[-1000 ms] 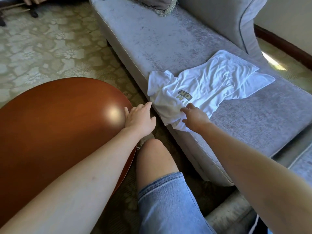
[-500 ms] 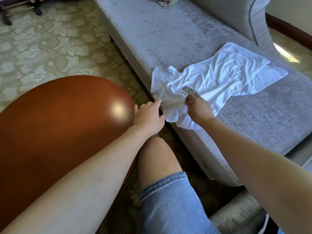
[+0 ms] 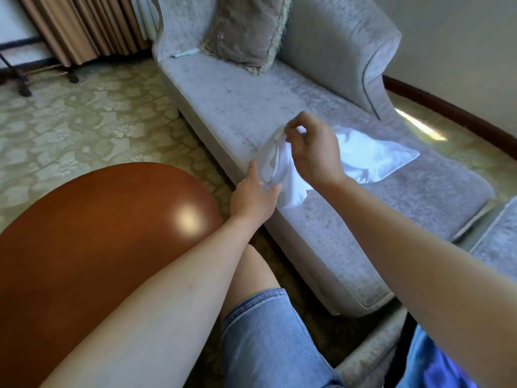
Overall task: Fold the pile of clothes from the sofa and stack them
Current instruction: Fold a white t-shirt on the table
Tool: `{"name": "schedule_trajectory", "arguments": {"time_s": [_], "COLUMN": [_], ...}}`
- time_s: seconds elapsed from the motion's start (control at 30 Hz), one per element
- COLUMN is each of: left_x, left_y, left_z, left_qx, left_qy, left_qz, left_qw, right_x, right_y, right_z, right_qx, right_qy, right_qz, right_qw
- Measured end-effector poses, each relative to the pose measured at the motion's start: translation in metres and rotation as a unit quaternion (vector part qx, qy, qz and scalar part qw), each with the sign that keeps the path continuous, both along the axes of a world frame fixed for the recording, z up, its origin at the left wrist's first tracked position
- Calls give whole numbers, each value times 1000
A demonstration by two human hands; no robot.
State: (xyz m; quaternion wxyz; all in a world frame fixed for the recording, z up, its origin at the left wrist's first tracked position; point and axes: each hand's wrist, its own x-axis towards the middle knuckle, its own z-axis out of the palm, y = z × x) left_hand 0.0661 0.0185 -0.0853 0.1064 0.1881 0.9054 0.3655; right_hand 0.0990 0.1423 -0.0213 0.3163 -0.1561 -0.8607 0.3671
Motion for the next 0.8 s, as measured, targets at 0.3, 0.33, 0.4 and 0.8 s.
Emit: {"name": "schedule_trajectory", "arguments": {"time_s": [0.3,0.33,0.4,0.8], "left_x": [26,30,36,47], "left_y": [-20,-24,-34,-166], "left_z": [75,85,104,259], "left_qx": [99,103,106,200], "left_qy": [36,50,71,273], "left_qz": [-11,-14,-13,89], "left_qw": [994,993,992,937], "right_x": [34,38,45,63], "right_y": [-29,-33,-43,-104], "right_z": [88,98,118,241], "right_qx": [-14,-16,-16,-45], "right_qy": [107,115,127,197], "right_qz": [-7,-5,-2,-10], "right_qw": [994,993,992,979]}}
